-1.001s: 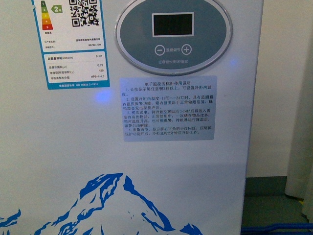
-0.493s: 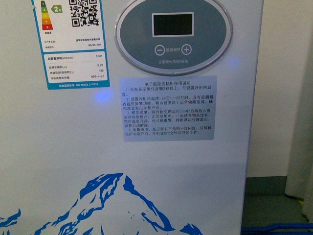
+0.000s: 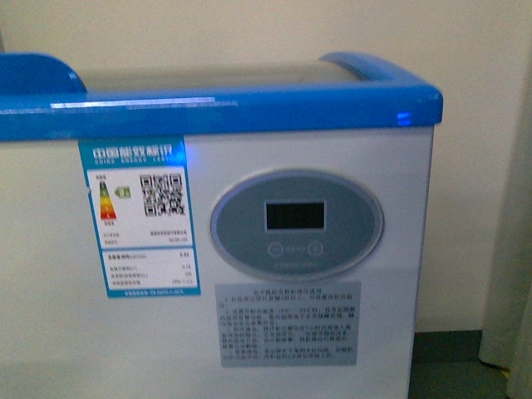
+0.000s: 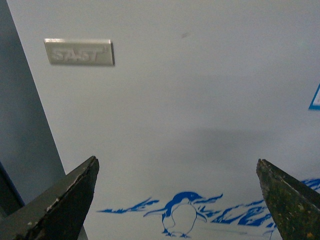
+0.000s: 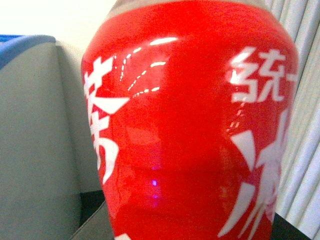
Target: Put drink in fridge
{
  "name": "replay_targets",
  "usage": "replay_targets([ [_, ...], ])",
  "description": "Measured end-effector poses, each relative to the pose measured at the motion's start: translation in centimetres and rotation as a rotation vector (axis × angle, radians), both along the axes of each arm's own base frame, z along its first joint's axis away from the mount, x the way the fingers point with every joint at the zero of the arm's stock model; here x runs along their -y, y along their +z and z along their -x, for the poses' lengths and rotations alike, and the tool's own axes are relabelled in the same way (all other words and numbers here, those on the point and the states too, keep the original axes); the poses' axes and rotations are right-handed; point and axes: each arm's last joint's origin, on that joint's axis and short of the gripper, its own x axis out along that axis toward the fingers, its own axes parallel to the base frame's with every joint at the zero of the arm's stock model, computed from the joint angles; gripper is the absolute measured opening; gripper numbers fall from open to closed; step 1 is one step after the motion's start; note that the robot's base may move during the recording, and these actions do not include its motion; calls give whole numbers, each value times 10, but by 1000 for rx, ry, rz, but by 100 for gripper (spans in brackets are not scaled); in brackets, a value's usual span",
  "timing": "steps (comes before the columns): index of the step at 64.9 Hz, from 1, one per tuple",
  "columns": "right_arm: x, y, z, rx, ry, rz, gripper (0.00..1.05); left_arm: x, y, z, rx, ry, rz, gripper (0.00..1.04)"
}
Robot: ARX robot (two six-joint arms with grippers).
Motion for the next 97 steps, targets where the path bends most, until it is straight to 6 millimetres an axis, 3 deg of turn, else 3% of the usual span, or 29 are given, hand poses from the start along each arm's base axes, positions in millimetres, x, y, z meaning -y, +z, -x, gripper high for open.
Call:
replay_targets([
  [52,0,0,0,1,-1,0,36,0,0,0,0,-2,0,97],
  [60,0,0,0,1,-1,0,36,-2,0,-6,-184,-291,146,97],
  [67,0,0,0,0,-2,0,36,-8,18,-19,-137,-442,157,97],
  [78,0,0,0,1,-3,0,36,-24,49,-45,24,-524,4,97],
  [83,0,0,0,1,-2,0,36,-33,59,-67,125,-611,-203,97],
  [97,0,0,0,1,-2,0,36,-37,41,-109,209,-807,-632,97],
])
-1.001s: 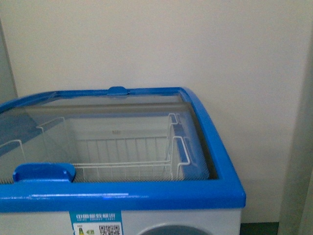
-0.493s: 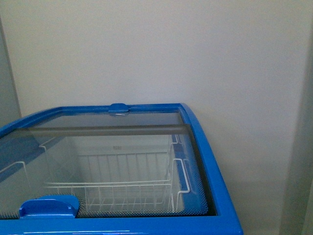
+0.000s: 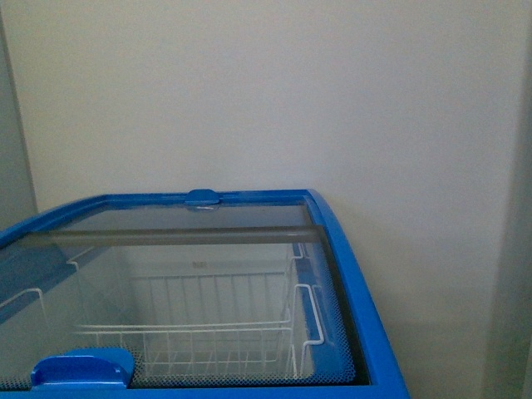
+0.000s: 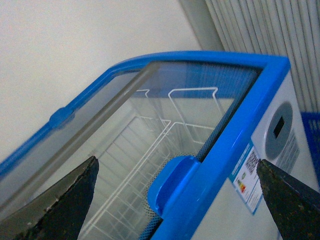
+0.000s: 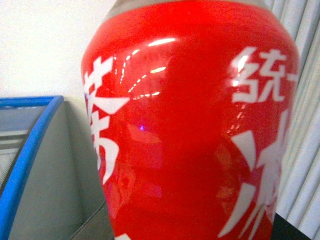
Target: Put drink in fridge
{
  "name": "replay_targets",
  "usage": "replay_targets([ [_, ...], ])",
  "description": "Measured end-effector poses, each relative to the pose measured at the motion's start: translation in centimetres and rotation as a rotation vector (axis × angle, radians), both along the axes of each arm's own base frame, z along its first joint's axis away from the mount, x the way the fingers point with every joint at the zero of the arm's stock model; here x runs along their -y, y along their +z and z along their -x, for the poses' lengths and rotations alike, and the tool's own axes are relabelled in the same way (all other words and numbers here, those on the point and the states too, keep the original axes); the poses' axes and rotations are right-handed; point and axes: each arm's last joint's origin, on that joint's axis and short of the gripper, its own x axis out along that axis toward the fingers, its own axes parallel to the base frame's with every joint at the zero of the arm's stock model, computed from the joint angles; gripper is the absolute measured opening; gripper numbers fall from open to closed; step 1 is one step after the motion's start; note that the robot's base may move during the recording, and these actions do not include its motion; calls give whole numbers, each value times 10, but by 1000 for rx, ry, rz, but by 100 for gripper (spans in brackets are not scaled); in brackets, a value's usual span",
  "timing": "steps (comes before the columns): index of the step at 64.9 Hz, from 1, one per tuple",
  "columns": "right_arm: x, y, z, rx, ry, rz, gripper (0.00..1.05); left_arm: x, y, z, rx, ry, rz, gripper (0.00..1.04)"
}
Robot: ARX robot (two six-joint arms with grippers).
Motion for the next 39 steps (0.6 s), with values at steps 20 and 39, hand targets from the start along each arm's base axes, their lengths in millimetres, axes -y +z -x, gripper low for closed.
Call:
replay_targets([
  [20,0,0,0,0,0,0,36,12,-12,-48,189,-69,-283,97],
  [39,0,0,0,0,0,0,36,22,-13,-80,236,-84,-334,97],
])
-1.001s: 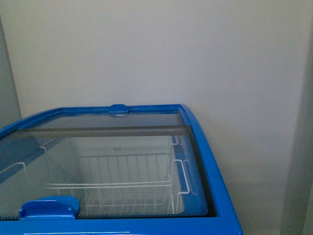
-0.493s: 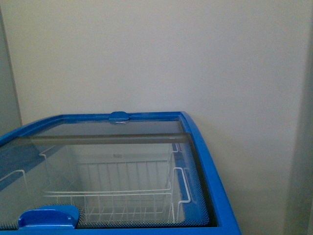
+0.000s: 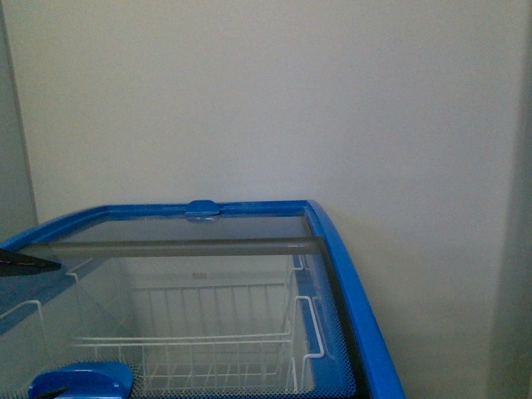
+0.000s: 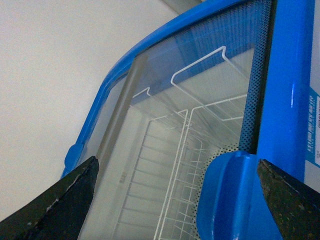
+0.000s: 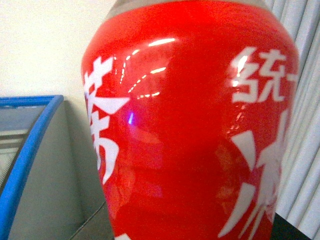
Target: Put drink in fridge
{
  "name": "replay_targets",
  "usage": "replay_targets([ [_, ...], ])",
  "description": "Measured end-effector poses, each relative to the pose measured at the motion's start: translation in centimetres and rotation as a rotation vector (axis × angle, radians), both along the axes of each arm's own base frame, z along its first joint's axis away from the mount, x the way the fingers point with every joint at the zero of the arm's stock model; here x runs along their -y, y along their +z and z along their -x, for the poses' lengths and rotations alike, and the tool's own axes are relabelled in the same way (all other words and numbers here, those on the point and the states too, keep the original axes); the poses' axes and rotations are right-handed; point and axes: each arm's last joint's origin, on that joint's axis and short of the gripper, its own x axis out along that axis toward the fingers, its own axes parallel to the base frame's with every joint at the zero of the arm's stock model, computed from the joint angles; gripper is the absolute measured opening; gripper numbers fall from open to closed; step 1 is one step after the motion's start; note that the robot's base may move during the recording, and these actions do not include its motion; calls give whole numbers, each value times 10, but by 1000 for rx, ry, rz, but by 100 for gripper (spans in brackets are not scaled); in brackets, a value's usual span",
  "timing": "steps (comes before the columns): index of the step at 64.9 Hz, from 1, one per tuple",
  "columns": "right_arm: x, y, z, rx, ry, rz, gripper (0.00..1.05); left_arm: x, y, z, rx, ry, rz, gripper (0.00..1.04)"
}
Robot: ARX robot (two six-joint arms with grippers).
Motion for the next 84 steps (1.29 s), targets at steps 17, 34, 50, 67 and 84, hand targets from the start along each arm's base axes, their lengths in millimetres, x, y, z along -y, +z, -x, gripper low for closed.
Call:
replay_targets([
  [17,0,0,0,0,0,0,36,0,-9,-17,-56,-13,-42,97],
  [34,0,0,0,0,0,0,36,-3,-8,-39,-59,3,-90,97],
  [50,0,0,0,0,0,0,36,2,-8,-58,-78,-32,-103,97],
  [67,0,0,0,0,0,0,36,17,5,-110,139,130,-126,97],
  [84,0,0,0,0,0,0,36,26,90,-127,181,475,323,97],
])
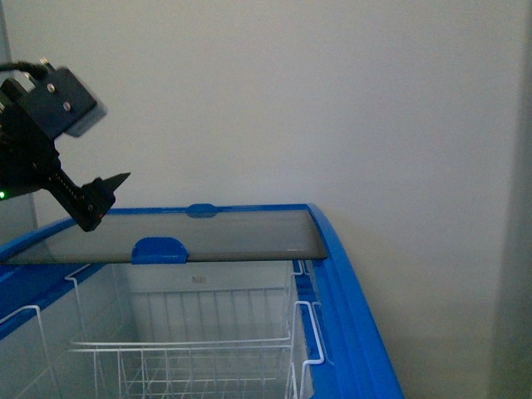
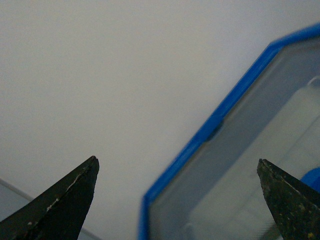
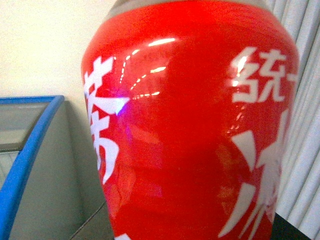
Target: Put drink in fridge
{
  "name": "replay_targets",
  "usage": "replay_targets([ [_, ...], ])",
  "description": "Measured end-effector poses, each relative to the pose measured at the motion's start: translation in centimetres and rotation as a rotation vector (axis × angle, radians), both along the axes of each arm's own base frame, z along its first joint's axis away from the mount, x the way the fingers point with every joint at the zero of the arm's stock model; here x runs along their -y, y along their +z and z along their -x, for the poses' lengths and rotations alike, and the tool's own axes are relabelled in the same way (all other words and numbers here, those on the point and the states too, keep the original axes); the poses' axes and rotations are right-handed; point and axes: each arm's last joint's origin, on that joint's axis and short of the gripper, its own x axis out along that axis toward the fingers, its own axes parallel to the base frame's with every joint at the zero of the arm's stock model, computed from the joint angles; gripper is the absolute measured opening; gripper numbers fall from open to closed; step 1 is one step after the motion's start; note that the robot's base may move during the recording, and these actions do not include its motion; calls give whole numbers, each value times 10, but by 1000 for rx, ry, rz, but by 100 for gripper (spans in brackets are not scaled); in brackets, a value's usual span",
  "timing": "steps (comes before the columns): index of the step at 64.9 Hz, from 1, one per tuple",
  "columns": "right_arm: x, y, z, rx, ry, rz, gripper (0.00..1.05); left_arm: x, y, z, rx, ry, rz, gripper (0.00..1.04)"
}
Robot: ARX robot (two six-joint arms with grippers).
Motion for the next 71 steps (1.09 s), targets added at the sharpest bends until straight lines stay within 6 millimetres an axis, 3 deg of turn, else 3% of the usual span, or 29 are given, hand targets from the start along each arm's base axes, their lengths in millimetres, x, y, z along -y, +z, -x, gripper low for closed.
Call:
replay_targets([
  [12,0,0,0,-1,-1,0,36,0,7,43,-293,-83,379,97],
  [24,0,0,0,0,-1,0,36,-21,21,97,-480,-75,706,97],
  [39,0,0,0,0,-1,0,36,-34,18,173,-609,-77,858,97],
  [45,0,0,0,0,-1,0,36,-36,12,219,-661,-98,907,97],
  [52,0,0,0,0,-1,0,36,-33,5,248,-476,92,883,84],
  [57,0,0,0,0,1,0,36,-31,-12,270,-383,226,877,72],
  [71,0,-1,-2,-35,30,3,36,-21,-62,305,-380,295,862,41],
])
